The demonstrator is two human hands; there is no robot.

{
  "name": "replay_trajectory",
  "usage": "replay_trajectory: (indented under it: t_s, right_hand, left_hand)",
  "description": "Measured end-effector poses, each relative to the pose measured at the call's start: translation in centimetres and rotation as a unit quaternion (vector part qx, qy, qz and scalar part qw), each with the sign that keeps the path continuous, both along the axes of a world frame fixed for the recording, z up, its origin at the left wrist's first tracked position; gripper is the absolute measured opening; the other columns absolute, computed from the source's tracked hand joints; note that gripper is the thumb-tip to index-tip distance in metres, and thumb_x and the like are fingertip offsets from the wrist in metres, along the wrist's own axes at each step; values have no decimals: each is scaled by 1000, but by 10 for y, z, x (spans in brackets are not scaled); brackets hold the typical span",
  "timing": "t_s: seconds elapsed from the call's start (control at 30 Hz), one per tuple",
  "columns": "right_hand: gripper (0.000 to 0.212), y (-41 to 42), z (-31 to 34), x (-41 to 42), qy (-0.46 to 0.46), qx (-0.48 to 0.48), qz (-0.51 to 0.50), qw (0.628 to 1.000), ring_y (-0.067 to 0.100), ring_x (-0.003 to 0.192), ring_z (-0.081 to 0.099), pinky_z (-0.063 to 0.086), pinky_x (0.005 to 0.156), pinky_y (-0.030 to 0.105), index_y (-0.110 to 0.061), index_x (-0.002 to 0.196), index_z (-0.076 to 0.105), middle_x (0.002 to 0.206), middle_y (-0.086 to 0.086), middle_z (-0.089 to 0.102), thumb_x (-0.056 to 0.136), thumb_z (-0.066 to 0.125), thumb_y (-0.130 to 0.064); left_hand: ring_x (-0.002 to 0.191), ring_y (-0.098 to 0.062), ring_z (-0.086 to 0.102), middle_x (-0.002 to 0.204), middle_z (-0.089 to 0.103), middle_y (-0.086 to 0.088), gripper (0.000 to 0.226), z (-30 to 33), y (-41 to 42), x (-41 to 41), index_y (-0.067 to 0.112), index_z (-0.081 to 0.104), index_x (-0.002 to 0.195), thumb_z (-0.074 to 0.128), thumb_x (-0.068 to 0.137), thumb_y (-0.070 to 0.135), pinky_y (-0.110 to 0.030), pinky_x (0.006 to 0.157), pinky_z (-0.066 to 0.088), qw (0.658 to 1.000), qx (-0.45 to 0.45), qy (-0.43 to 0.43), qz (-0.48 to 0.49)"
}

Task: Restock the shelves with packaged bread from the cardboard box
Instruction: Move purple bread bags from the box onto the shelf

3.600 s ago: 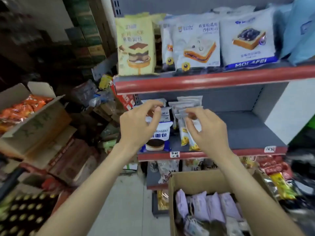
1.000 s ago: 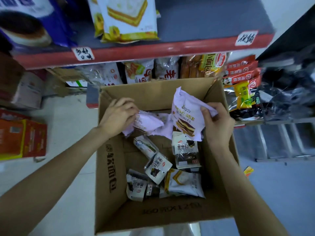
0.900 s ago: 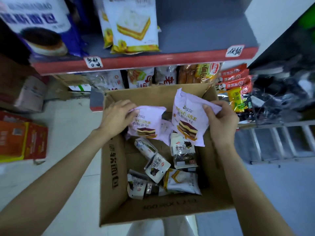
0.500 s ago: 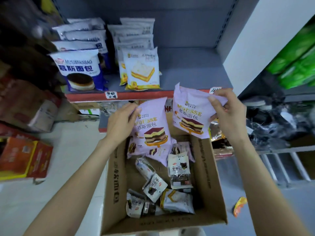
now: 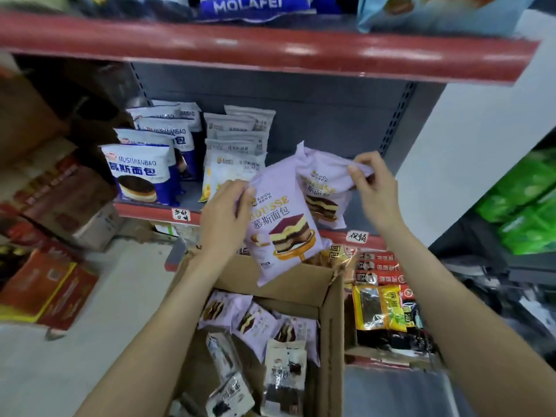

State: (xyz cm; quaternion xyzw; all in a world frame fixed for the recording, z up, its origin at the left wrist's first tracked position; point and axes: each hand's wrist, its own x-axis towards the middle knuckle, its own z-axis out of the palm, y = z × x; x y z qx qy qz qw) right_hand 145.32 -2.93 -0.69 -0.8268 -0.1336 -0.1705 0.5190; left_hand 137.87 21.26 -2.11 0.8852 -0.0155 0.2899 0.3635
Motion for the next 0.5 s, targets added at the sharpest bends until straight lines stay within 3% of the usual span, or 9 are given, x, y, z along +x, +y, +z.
replay_trajectory:
  t_s: [0.1, 0.17, 0.27, 0.33, 0.43, 0.5]
  right_hand:
    - [15, -4, -17, 26, 37, -20, -2, 999, 5, 65, 43, 37, 65, 25, -10, 99, 50, 84, -2, 55, 93, 56, -21]
    - [31, -8, -25, 33, 75, 43, 2, 996, 4, 69, 50, 43, 69, 18, -13, 109, 42, 88, -4, 55, 88, 65, -18]
    - [65, -13, -43, 36, 119, 74, 15, 990, 6, 90, 58, 48, 75, 13, -12, 123, 34, 107, 0, 56, 75, 78, -14]
    - [71, -8, -58, 34, 139, 40, -9, 989, 10, 102, 54, 45, 73, 13, -7, 125, 36, 120, 3, 55, 72, 80, -20]
    - [78, 3, -75, 37, 165, 1, -71, 984, 24, 105, 55, 46, 76, 31, -11, 125, 34, 121, 7, 56, 68, 81, -35]
    - [76, 8, -77, 45, 187, -29, -102, 977, 32, 99, 57, 43, 71, 33, -13, 128, 30, 115, 11, 58, 72, 78, -31]
  left_hand:
    - [67, -16, 44, 75, 46, 4, 28, -13, -14, 14, 10, 55, 82, 41, 98, 28, -30, 57, 28, 998, 49, 16, 20]
    - [68, -20, 47, 75, 48, 0, 30, -22, -19, 21, 8, 55, 82, 40, 97, 29, -34, 57, 34, 997, 64, 31, 27]
    - [72, -24, 51, 77, 49, 1, 31, -29, -19, 27, 7, 58, 86, 40, 96, 30, -31, 58, 34, 996, 74, 39, 39]
    - [71, -22, 50, 77, 48, 3, 31, -30, -18, 31, 8, 58, 85, 39, 95, 31, -30, 57, 32, 995, 80, 42, 40]
    - [68, -18, 46, 75, 45, 6, 30, -30, -17, 35, 8, 58, 85, 40, 95, 30, -29, 56, 29, 994, 93, 42, 42]
    - [67, -15, 42, 74, 43, 7, 29, -29, -14, 37, 9, 59, 86, 41, 95, 29, -28, 54, 26, 992, 108, 41, 50]
